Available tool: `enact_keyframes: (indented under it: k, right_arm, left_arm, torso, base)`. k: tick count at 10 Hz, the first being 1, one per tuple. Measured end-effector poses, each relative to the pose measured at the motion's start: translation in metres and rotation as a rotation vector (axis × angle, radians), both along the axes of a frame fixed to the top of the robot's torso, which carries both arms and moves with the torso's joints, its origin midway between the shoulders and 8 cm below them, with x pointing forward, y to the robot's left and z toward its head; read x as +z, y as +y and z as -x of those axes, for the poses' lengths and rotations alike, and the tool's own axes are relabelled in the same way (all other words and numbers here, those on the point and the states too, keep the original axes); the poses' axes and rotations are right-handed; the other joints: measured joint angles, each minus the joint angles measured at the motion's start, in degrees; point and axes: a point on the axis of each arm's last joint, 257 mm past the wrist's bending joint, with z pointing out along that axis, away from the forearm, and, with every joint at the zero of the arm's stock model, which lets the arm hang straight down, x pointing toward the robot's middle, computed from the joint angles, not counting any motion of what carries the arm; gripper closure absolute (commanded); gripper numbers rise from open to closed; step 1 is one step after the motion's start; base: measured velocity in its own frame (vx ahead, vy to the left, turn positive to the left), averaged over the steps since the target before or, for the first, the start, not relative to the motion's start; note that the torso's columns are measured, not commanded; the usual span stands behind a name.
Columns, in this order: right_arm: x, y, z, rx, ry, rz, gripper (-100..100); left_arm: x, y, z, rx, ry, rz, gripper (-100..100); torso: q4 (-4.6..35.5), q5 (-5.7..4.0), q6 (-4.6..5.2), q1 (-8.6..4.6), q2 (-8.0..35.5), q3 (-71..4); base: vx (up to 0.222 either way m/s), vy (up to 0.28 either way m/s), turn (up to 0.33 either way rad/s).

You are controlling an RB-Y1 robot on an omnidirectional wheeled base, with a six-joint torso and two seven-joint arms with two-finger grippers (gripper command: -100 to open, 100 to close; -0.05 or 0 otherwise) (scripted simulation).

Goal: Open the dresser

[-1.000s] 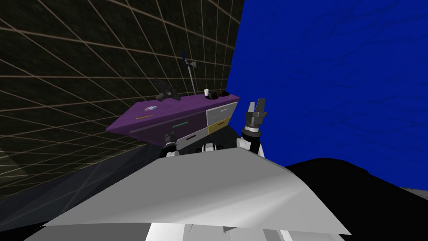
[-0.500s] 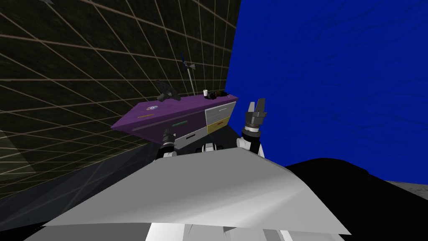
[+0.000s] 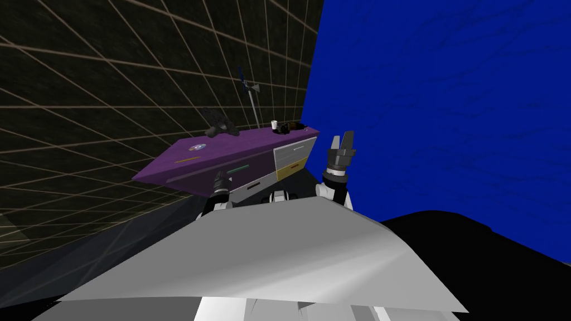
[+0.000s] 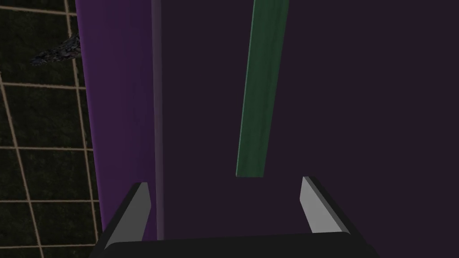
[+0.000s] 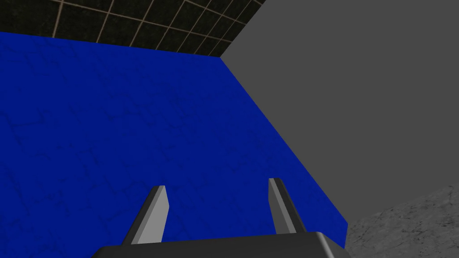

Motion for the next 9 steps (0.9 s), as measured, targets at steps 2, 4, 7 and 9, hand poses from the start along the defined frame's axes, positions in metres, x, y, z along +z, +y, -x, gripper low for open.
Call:
enact_keyframes:
  k: [2,4,7,9]
  right_arm:
    - [0.000,0.000,0.000,0.000,0.000,0.000,0]
    - [0.000,0.000,0.000,0.000,0.000,0.000,0]
    - [0.000,0.000,0.000,0.000,0.000,0.000,0]
    - [0.000,0.000,0.000,0.000,0.000,0.000,0]
  left_arm:
    - [-0.008,-0.007,0.000,0.020,0.003,0.043,-100]
    - [-0.012,-0.013,0.002,0.035,-0.001,0.079,-100]
    - [-0.011,-0.012,0.002,0.038,-0.001,0.081,100]
    - [-0.013,-0.013,0.004,0.037,0.006,0.083,100]
  torso:
    - [0.1,-0.02,0.00,-0.11,0.4,0.3]
    - [0.2,-0.03,0.00,-0.11,0.5,0.3]
    - [0.0,0.00,-0.01,-0.03,0.0,0.0]
    - [0.3,-0.20,-0.07,-0.34,0.7,0.4]
  base:
    - [0.074,0.001,-0.001]
    - [0.003,-0.003,0.000]
    - [0.051,0.011,-0.008]
    - [-0.107,-0.052,0.005]
